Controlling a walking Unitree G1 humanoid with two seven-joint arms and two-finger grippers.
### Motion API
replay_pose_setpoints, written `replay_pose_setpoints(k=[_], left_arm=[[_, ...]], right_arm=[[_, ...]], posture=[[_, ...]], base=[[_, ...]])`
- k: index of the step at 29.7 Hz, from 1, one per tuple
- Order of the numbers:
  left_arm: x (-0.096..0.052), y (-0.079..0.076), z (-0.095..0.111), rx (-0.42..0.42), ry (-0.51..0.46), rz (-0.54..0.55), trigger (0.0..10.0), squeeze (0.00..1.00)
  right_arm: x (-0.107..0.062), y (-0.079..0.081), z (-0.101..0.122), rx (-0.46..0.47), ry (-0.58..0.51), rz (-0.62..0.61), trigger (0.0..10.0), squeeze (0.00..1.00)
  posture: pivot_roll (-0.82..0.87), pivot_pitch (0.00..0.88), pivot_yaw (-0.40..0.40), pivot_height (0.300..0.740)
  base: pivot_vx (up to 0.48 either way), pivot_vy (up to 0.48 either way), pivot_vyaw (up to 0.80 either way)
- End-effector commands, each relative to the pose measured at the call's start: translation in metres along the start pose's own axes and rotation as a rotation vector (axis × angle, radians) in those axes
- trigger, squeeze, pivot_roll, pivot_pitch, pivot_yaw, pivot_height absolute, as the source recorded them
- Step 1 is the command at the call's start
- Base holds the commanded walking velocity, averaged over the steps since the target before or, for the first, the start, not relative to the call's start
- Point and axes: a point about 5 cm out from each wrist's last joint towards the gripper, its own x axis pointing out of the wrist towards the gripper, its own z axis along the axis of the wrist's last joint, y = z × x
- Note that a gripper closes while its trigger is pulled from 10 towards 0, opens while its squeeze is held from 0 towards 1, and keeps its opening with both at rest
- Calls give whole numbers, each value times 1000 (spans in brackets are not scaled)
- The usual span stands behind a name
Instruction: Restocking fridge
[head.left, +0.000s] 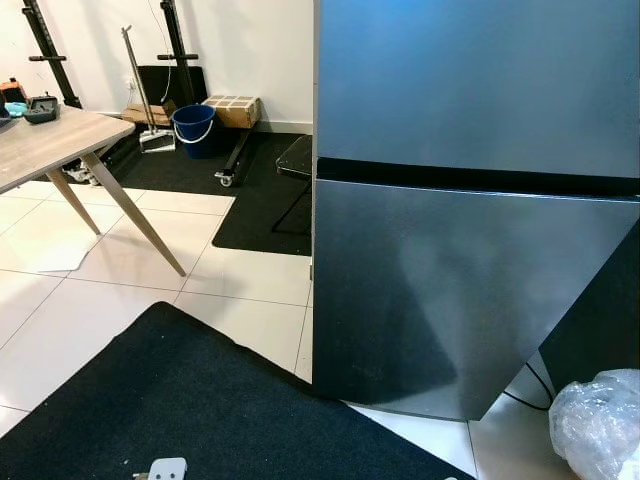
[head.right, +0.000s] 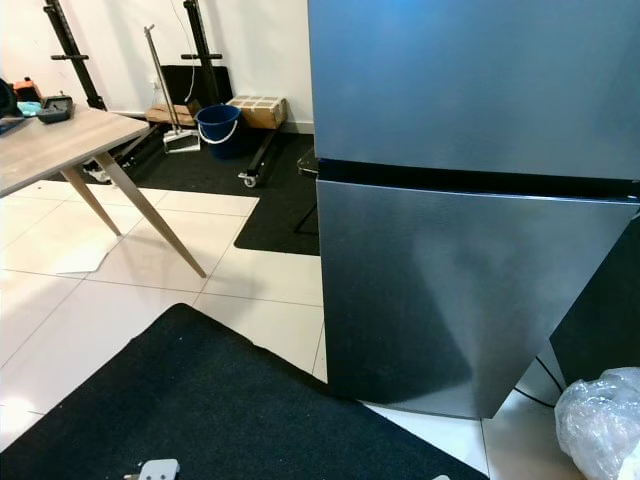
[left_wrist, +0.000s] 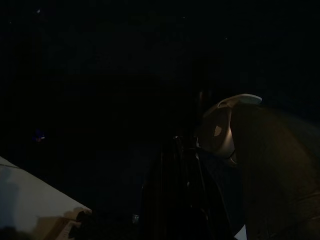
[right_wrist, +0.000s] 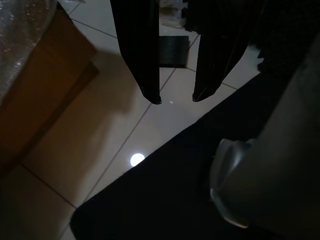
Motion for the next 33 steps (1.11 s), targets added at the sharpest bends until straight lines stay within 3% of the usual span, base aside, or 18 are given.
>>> replay_pose_setpoints(k=[1,4,12,33], left_arm=[[0,-4,-3,12,15,-13,10000,0],[1,-4,-2,-25,11,-6,10000,0],[2,-23,-8,19,38,-78,10000,0],[3,-16,1,69,30,-95,10000,0]], right_arm=[[0,-3,4,8,-12,-12,10000,0],[-1,-8,3,-6,-5,-21,10000,0],[-1,-10,-4,7,14,-23,10000,0],[0,0,-4,-5,27,-10,10000,0]], posture=[[-23,0,-4,740],[-23,0,-10,740],[-17,0,-10,740],[-14,0,14,740]], base=[[0,0,0],[0,0,0],[0,0,0],[0,0,0]])
